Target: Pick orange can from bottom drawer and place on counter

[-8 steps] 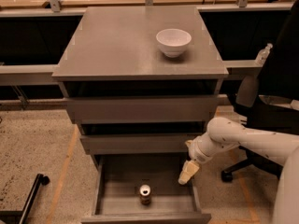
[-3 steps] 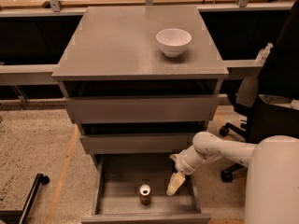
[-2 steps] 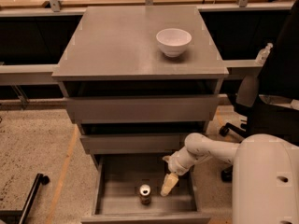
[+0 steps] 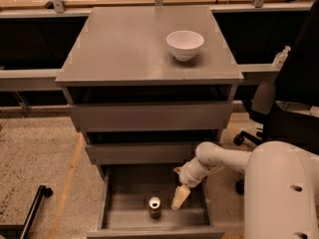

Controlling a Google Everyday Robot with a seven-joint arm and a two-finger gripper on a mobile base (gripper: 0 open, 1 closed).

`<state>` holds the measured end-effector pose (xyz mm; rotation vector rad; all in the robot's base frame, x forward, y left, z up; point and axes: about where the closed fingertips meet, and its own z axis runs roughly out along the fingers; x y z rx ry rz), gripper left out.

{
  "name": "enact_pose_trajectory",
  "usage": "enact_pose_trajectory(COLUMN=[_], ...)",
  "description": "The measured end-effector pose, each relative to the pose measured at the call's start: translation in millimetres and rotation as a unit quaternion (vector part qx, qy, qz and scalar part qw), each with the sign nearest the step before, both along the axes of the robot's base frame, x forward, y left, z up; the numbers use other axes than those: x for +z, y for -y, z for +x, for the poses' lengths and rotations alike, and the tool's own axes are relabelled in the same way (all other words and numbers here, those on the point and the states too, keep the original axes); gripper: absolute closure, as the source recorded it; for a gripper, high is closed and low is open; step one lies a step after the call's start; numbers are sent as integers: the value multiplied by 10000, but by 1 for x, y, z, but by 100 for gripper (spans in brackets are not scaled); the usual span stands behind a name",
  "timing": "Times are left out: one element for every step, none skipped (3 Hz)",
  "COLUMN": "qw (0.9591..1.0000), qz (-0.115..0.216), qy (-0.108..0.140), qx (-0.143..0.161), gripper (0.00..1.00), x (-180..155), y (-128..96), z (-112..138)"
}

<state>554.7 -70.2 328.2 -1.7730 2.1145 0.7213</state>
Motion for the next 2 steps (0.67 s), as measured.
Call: enact_pose_trajectory(qw=[9998, 9992], qz=[196, 376], qy=[14, 7], qx=[84, 137], gripper=[0, 0], x=[-19, -51], y=[-18, -37], z=[0, 1])
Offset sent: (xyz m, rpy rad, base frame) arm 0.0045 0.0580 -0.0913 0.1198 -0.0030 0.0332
